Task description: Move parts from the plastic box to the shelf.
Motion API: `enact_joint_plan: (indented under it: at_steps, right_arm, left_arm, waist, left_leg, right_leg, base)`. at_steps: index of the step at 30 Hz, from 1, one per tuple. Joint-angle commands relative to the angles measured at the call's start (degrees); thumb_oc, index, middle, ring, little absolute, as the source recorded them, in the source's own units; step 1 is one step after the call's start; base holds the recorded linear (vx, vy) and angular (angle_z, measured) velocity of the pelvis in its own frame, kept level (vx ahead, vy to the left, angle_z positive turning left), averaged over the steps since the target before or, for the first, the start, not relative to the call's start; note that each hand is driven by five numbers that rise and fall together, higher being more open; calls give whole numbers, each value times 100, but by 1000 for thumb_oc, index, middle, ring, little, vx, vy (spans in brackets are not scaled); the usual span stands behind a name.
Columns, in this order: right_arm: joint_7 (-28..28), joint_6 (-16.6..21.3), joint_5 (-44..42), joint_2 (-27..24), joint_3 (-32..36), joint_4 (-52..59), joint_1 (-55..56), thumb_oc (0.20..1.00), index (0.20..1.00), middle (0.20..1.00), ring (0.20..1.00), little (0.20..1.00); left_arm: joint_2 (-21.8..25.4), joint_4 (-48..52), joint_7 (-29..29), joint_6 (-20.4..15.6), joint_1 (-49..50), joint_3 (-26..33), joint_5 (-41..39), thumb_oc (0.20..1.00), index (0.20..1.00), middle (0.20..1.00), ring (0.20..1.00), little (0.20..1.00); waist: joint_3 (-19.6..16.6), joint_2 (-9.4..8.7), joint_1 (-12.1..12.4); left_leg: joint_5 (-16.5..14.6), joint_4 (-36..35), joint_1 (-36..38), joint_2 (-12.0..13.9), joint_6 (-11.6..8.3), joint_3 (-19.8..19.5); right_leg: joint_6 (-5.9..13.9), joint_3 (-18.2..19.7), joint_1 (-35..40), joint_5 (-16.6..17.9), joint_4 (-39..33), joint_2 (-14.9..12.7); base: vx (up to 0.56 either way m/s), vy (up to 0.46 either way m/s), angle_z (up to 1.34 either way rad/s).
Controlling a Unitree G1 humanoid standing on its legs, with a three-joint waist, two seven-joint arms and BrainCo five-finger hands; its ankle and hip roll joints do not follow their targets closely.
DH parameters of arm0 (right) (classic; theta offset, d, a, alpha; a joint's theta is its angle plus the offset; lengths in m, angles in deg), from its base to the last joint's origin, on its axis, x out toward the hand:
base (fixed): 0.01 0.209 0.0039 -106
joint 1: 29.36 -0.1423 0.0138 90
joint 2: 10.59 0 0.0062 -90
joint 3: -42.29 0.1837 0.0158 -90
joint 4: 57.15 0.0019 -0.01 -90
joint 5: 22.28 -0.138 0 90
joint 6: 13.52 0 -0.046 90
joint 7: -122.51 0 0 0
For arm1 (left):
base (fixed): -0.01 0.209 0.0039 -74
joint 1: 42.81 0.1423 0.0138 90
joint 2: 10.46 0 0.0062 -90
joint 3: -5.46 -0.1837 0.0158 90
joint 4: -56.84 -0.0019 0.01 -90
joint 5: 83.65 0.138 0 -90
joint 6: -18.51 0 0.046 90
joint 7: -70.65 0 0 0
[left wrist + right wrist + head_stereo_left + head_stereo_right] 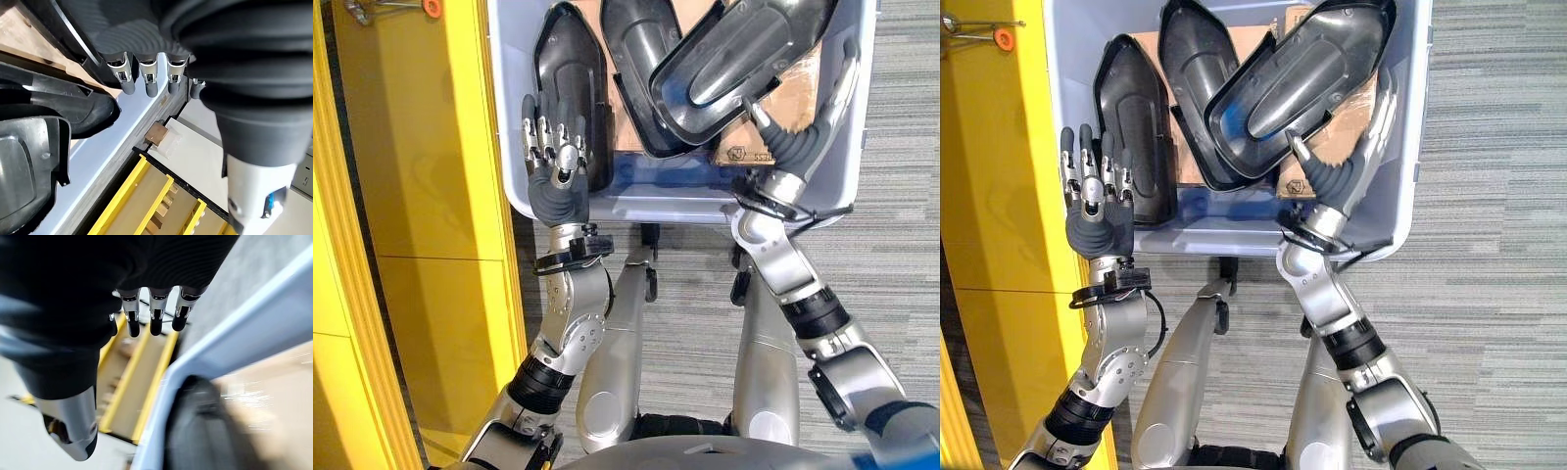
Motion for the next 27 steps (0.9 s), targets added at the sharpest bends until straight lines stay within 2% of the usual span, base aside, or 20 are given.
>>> enact_joint_plan:
  at_steps: [1, 2, 6, 9, 12, 17, 20, 27]
  right_arm:
    - [241, 445, -782, 19, 23, 321, -167, 1000, 1000, 1000, 1000, 1000]
    - [501, 549, -1100, 51, -30, 223, -98, 1000, 1000, 1000, 1000, 1000]
    - [986, 450, -2446, 189, -205, -10, 59, 1000, 1000, 1000, 1000, 1000]
    - [1422, 735, -3238, 312, -380, -452, 275, 1000, 1000, 1000, 1000, 1000]
    - [1523, 968, -3163, 346, -380, -628, 280, 1000, 1000, 1000, 1000, 1000]
    - [1562, 1214, -2940, 332, -315, -670, 149, 1000, 1000, 1000, 1000, 1000]
    - [1541, 1224, -3336, 337, -252, -528, 116, 1000, 1000, 1000, 1000, 1000]
    - [1696, 1203, -3984, 405, -236, -633, 161, 1000, 1000, 1000, 1000, 1000]
  left_arm:
    - [36, 767, 41, -485, 187, 17, 384, 1000, 1000, 1000, 1000, 1000]
    - [42, 733, 14, -529, 205, 36, 399, 1000, 1000, 1000, 1000, 1000]
    - [64, 695, 77, -509, 240, 79, 660, 1000, 1000, 1000, 1000, 1000]
    - [168, 619, 57, -569, 332, 148, 1046, 1000, 1000, 1000, 1000, 1000]
    - [239, 622, 124, -588, 321, 239, 1354, 1000, 1000, 1000, 1000, 1000]
    - [301, 649, 43, -617, 282, 382, 1187, 1000, 1000, 1000, 1000, 1000]
    - [291, 729, -96, -502, 318, 396, 1156, 1000, 1000, 1000, 1000, 1000]
    - [264, 700, -124, -519, 287, 313, 1313, 1000, 1000, 1000, 1000, 1000]
  waist:
    - [-201, 268, -57]
    - [-201, 266, -54]
    - [-201, 243, -19]
    - [-201, 218, 72]
    - [-201, 209, 111]
    - [-201, 205, 158]
    - [-201, 173, 187]
    - [-201, 155, 191]
  left_leg:
    - [148, -149, -93, -321, 225, 462]
    - [166, -170, -105, -316, 224, 464]
    - [192, -178, -128, -318, 229, 434]
    - [55, -129, 19, -322, 199, 347]
    - [60, -126, 27, -321, 207, 324]
    - [61, -90, 43, -339, 216, 285]
    - [54, -55, 28, -352, 230, 260]
    - [49, -24, 3, -355, 236, 254]
  right_leg:
    - [-93, -196, 270, 216, -299, 211]
    - [-95, -203, 259, 224, -316, 214]
    - [-114, -237, 244, 221, -305, 206]
    - [-79, -258, 416, 67, -260, 193]
    - [-79, -278, 438, 68, -263, 191]
    - [-73, -291, 471, 72, -259, 183]
    - [-84, -303, 470, 64, -226, 191]
    - [-100, -298, 475, 48, -211, 199]
  base:
    - [-29, 27, -9]
    - [-24, 9, -9]
    - [-9, -11, -1]
    - [42, -85, 3]
    - [-3, -50, 2]
    - [9, -19, 4]
    - [0, 0, 0]
    - [0, 1, 1]
